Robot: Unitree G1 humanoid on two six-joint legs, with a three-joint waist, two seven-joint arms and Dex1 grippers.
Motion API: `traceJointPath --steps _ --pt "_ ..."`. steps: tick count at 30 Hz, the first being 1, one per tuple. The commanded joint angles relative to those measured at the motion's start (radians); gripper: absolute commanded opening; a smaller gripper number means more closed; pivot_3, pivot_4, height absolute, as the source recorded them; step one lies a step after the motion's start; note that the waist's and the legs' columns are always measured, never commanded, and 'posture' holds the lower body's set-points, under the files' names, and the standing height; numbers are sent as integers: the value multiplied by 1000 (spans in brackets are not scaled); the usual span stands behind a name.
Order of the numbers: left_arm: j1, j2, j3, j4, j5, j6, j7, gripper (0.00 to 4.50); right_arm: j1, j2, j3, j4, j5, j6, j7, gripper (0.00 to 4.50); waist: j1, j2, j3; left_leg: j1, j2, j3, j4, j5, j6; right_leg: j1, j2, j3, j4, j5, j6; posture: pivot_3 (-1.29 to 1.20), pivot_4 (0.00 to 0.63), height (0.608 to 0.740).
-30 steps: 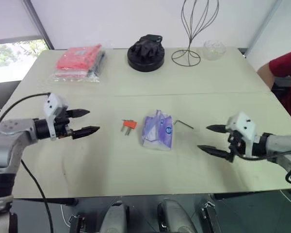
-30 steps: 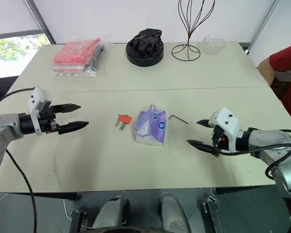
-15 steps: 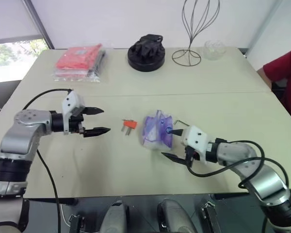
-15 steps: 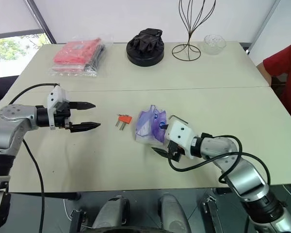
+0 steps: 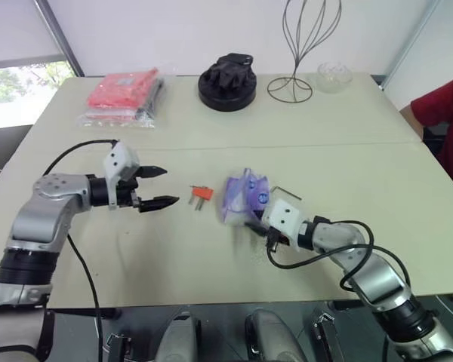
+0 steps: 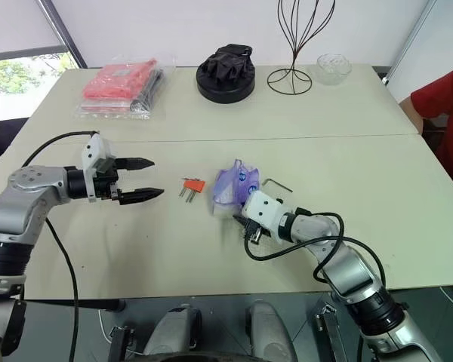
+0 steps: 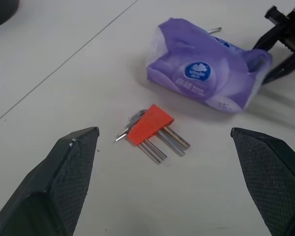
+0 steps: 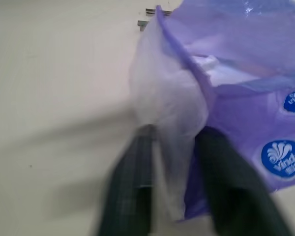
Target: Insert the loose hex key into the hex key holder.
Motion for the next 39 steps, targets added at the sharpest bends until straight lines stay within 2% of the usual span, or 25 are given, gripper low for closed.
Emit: traceJointPath --steps 1,7,11,13,16,19,25,28,29,30,32,33,34,37,38,39 --pt "0 0 29 -28 -6 -7 10 4500 3 -3 -15 -24 -14 -28 7 21 0 0 0 0 0 0 0 0 0 0 0 0 0 0 0 0 150 740" --pt "-5 -7 21 -16 -2 -13 11 4500 -5 -13 -53 -64 -13 -8 7 21 -1 0 0 0 0 0 0 0 0 0 0 0 0 0 0 0 150 740" --pt "-22 -13 13 9 2 -20 -1 4500 -81 21 -199 -39 0 -24 -88 21 -1 0 0 0 0 0 0 0 0 0 0 0 0 0 0 0 150 740" --pt "-36 -31 4 22 -2 -22 -8 4500 -143 23 -288 40 -15 -42 -162 21 -1 0 0 0 0 0 0 0 0 0 0 0 1 0 0 0 150 740" --pt "-57 -58 -14 39 7 -29 -19 4500 -197 -36 -320 191 -110 -97 -230 21 4 0 0 0 0 0 1 0 0 0 0 0 1 0 0 0 150 740" --pt "-80 -90 -33 49 19 -37 -21 4500 -262 -74 -321 370 -197 -139 -321 21 5 0 0 0 -1 1 0 0 0 0 -1 0 1 0 0 0 150 740" --pt "-72 -128 -45 32 27 -39 -2 4500 -410 -35 -268 732 -286 -167 -440 21 -25 0 0 0 0 3 0 0 0 -2 0 1 4 0 0 0 150 740" --pt "-43 -129 -33 -2 20 -26 8 4500 -445 -30 -249 817 -313 -192 -469 21 -33 0 0 1 0 3 -1 0 0 -4 -1 2 8 0 0 0 150 740" --pt "-30 -128 -27 -14 18 -21 13 4500 -448 -30 -247 832 -321 -192 -479 440 -33 0 0 1 0 3 -1 0 0 -5 -1 2 9 0 0 0 150 740" --pt "-20 -126 -22 -24 16 -17 19 4500 -451 -31 -244 844 -330 -195 -488 604 -33 0 0 1 0 3 -1 0 0 -5 -1 2 9 0 0 0 150 740" --pt "-2 -124 -13 -40 11 -9 29 4500 -454 -36 -236 865 -349 -205 -501 1558 -31 0 0 1 0 3 -1 0 0 -5 -1 2 10 0 0 0 150 740" --pt "10 -122 -8 -52 8 -3 35 4500 -454 -39 -232 873 -357 -209 -506 1858 -30 0 0 1 0 3 0 0 0 -5 -1 2 10 0 0 0 150 740" --pt "22 -121 -5 -64 5 1 40 4500 -456 -44 -224 881 -365 -213 -499 2572 -29 0 0 1 0 3 0 0 0 -5 -1 2 10 0 0 0 150 740" --pt "37 -120 1 -86 -2 12 51 4500 -458 -50 -221 890 -380 -220 -507 4072 -28 0 0 1 0 3 0 0 0 -5 -1 2 10 0 0 0 150 740" --pt "38 -119 2 -88 -3 14 54 4500 -457 -52 -224 886 -380 -218 -509 4448 -28 0 0 1 0 3 0 0 0 -5 -1 2 10 0 0 0 150 740" --pt "39 -118 2 -89 -4 15 56 4500 -453 -53 -230 876 -376 -198 -498 4448 -28 0 0 1 0 3 0 0 0 -5 -1 2 10 0 0 0 150 740"
